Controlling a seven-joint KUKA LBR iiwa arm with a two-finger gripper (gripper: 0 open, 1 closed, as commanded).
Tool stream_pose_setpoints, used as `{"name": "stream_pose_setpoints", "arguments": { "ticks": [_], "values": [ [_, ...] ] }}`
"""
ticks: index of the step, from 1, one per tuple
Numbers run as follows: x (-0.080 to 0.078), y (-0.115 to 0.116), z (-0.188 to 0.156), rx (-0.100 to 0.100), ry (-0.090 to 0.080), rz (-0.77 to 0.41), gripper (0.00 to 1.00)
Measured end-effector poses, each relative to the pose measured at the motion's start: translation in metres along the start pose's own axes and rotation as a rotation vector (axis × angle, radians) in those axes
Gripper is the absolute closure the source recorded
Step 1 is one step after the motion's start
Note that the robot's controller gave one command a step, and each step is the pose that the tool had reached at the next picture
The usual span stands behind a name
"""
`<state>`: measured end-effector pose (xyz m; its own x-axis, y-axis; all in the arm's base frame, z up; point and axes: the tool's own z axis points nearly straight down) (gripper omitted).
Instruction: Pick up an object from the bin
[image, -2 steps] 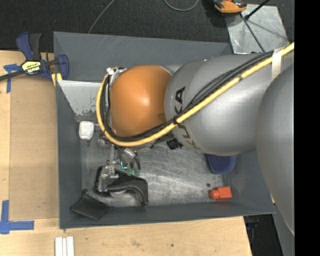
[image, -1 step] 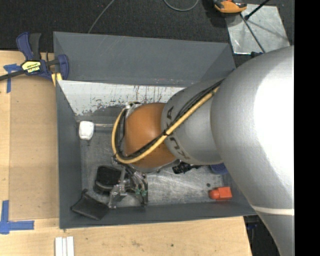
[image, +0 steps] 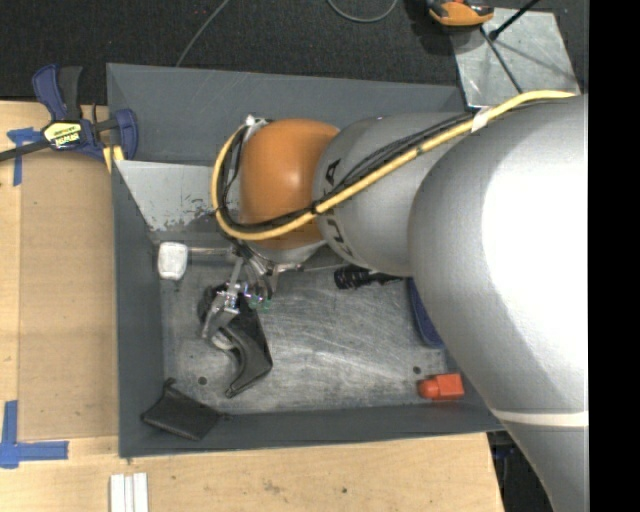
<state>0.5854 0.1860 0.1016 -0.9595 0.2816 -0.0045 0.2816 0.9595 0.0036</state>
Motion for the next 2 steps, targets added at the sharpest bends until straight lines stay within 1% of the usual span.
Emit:
{"name": "stream_pose_setpoints", "arguments": {
  "ticks": [1, 2],
  "values": [
    [0.0022, -0.0077, 0.0006, 0.0, 0.006, 0.113, 0.0],
    [0.0058, -0.0102, 0.0086, -0.005, 0.0, 0.282, 0.0]
  ]
}}
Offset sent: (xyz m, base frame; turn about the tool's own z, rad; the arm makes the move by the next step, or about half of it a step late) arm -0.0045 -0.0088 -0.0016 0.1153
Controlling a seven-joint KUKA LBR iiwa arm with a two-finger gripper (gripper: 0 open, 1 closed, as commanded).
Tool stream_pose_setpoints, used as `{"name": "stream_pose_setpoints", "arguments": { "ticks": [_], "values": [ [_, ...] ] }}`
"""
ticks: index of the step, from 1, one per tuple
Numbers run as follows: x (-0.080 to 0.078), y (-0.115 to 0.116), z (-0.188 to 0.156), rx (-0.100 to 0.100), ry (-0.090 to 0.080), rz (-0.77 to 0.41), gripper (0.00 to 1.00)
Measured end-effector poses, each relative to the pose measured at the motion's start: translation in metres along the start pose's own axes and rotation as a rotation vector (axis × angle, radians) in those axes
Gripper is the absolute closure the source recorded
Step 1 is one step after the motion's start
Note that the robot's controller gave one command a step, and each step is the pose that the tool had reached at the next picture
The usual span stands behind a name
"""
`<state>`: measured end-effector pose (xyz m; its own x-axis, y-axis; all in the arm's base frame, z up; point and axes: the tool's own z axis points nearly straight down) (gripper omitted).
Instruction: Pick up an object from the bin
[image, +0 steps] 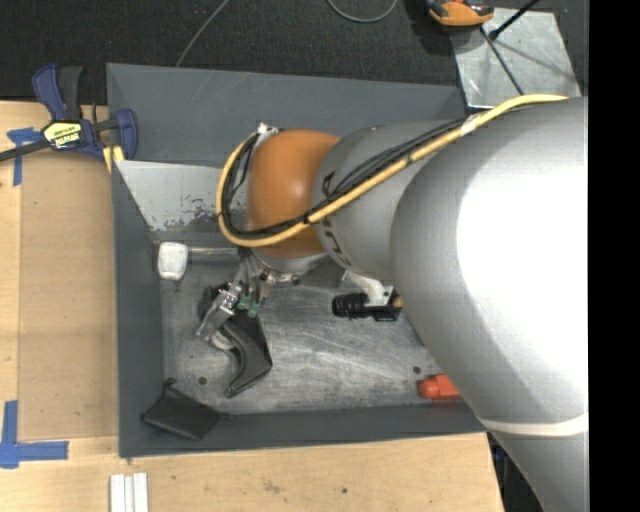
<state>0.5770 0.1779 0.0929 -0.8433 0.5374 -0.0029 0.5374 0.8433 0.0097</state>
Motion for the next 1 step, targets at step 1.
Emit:
{"name": "stream_pose_setpoints", "arguments": {
  "ticks": [1],
  "values": [
    [0.0024, 0.0008, 0.0014, 0.0, 0.004, 0.104, 0.0]
  ]
}}
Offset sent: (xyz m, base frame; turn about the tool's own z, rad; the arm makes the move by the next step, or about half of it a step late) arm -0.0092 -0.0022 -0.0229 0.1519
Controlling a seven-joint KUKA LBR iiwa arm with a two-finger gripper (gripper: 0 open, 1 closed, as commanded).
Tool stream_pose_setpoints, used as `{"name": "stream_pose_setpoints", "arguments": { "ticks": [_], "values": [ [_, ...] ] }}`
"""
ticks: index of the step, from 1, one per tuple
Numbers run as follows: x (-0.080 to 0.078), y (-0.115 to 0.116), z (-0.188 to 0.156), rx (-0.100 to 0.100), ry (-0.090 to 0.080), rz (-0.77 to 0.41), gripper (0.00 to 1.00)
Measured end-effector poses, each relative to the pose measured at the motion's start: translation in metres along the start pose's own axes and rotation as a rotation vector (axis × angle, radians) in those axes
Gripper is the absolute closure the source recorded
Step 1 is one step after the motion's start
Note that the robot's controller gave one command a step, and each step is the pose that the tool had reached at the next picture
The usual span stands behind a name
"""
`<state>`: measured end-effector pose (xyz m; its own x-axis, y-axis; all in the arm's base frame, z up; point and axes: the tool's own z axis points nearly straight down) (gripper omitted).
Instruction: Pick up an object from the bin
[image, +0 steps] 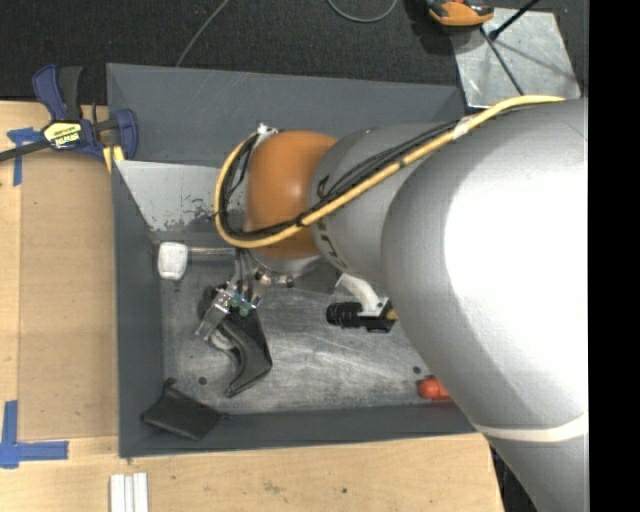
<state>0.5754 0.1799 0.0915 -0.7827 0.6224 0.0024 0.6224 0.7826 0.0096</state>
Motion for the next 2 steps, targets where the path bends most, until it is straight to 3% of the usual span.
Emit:
{"name": "stream_pose_setpoints", "arguments": {
  "ticks": [1, 2],
  "values": [
    [0.003, 0.001, -0.001, 0.005, 0.011, -0.001, 1.0],
    [0.002, 0.001, -0.099, 0.008, -0.005, -0.004, 1.0]
  ]
}}
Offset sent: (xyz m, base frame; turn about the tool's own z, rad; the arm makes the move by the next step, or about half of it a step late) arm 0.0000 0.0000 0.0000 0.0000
